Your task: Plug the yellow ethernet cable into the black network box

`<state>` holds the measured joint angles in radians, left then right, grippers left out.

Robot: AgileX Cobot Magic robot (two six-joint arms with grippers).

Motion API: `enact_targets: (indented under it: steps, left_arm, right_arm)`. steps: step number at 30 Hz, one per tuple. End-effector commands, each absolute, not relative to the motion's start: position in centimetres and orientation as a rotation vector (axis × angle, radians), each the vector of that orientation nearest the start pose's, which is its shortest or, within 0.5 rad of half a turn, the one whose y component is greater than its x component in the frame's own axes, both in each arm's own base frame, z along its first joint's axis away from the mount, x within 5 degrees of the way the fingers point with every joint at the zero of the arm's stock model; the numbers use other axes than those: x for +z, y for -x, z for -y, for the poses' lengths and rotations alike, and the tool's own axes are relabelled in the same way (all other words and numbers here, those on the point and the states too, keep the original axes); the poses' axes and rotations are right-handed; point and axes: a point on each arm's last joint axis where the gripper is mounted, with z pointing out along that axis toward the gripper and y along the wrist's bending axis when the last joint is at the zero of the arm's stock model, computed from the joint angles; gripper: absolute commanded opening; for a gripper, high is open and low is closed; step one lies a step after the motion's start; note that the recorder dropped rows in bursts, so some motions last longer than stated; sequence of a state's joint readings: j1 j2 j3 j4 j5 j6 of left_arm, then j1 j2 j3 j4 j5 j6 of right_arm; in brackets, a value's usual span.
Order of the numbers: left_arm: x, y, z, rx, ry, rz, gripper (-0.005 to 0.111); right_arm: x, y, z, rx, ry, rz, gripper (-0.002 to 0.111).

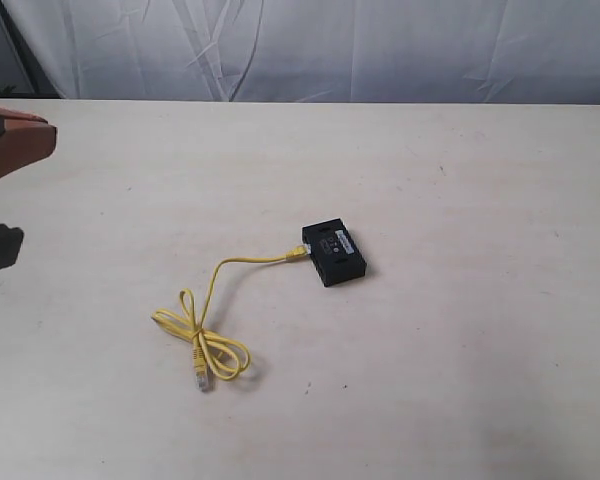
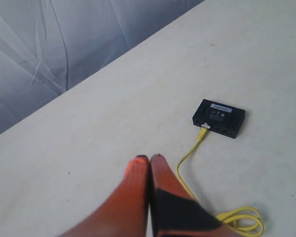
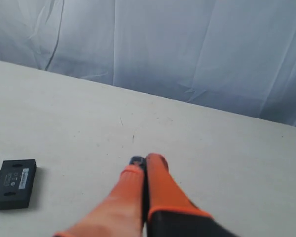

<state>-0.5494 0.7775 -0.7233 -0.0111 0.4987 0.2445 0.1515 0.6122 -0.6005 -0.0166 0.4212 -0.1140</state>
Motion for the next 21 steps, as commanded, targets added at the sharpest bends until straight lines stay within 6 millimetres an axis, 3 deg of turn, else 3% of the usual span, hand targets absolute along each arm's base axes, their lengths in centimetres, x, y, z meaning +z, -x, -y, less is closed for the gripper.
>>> enact_targets:
  steps: [1,11,21]
  left_arm:
    - [33.8,-12.4,7.8,-0.233,-0.747,-1.841,0.0]
    - [32.8,-11.0,7.1,-0.288,-0.689,-1.782,0.0]
    - [32.8,-10.8,6.9,-0.282,-0.685,-1.76,0.0]
  right_arm:
    - [32.7,-11.4,-1.7,0.011,0.245,-1.815,-0.001]
    - [31.4,-9.5,-1.5,0.063,0.193,-1.679,-0.001]
    - [30.5,-9.3,-1.6,0.125,0.142,-1.684,-0.001]
